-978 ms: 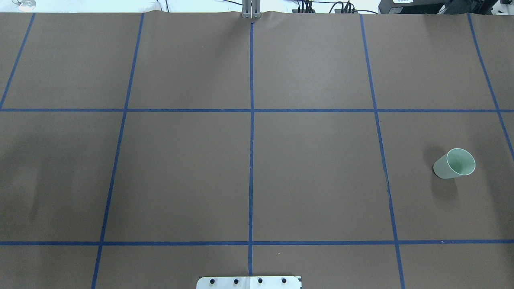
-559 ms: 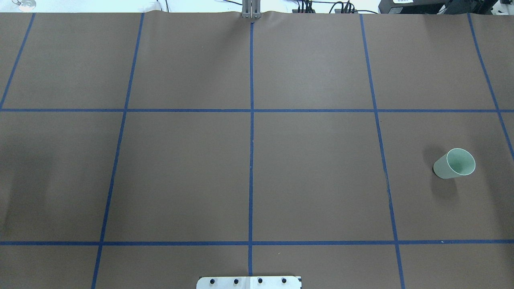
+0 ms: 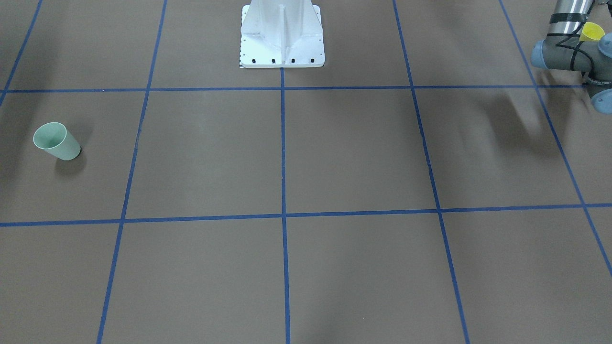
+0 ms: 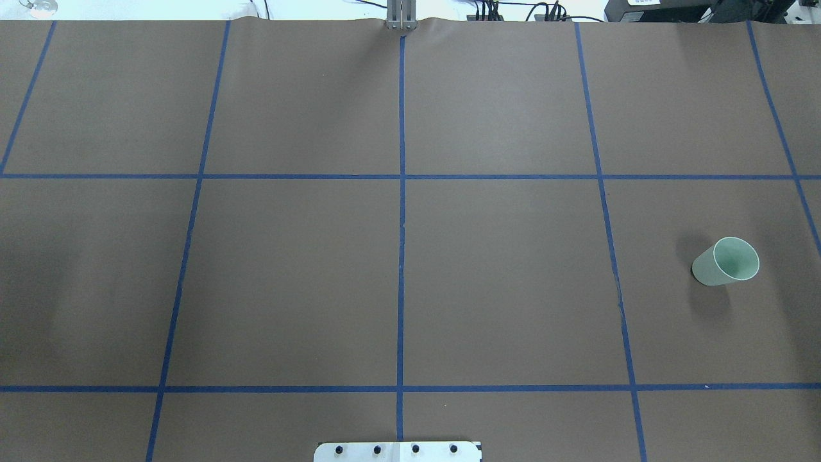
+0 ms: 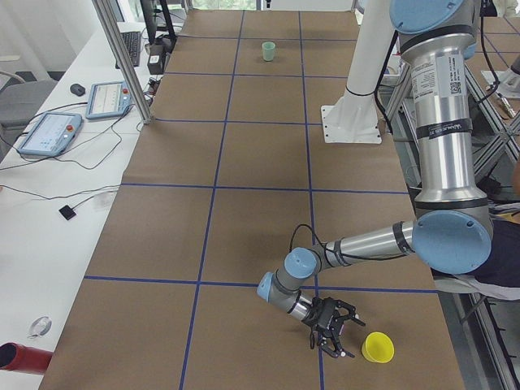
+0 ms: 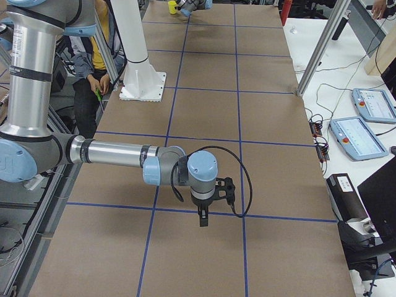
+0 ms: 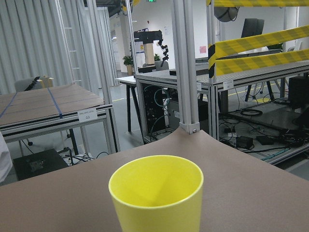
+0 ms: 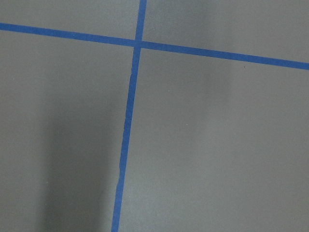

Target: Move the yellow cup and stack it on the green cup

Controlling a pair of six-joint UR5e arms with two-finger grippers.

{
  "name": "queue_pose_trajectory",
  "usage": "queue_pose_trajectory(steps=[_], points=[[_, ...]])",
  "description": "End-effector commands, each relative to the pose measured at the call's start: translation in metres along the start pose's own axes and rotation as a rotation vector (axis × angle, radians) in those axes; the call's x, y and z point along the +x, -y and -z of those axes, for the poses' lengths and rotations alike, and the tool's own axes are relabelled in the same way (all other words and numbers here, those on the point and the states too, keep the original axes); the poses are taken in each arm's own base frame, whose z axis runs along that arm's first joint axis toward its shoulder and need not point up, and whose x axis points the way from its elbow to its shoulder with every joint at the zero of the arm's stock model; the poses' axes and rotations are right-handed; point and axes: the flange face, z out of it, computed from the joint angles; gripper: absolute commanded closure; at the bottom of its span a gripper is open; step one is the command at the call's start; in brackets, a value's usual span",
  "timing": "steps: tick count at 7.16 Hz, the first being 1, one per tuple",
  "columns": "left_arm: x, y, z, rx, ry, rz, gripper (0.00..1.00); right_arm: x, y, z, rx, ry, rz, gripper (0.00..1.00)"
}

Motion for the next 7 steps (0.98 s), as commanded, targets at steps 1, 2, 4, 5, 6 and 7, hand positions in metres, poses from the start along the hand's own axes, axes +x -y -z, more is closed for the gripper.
queue_pose_trajectory(steps=[1, 2, 4, 5, 6, 7], points=[[0.007, -0.001, -0.017, -0.001, 0.061, 0.024, 0.0, 0.0, 0.001, 0.0, 0.001, 0.0, 0.002, 0.0], [0.008, -0.001, -0.021, -0.006, 0.082, 0.03, 0.0, -0.001, 0.002, 0.001, 0.002, 0.0, 0.003, 0.0], [0.013, -0.002, -0.033, -0.007, 0.116, 0.043, 0.0, -0.002, 0.003, 0.001, 0.002, 0.0, 0.003, 0.0], [0.018, -0.002, -0.041, -0.002, 0.131, 0.051, 0.0, -0.002, 0.003, 0.001, 0.003, 0.0, 0.006, 0.0], [0.024, -0.001, -0.053, -0.004, 0.141, 0.055, 0.0, -0.003, 0.004, 0.001, 0.004, 0.0, 0.007, 0.0], [0.03, 0.0, -0.062, -0.004, 0.147, 0.059, 0.0, -0.003, 0.004, 0.002, 0.005, 0.0, 0.006, 0.0]])
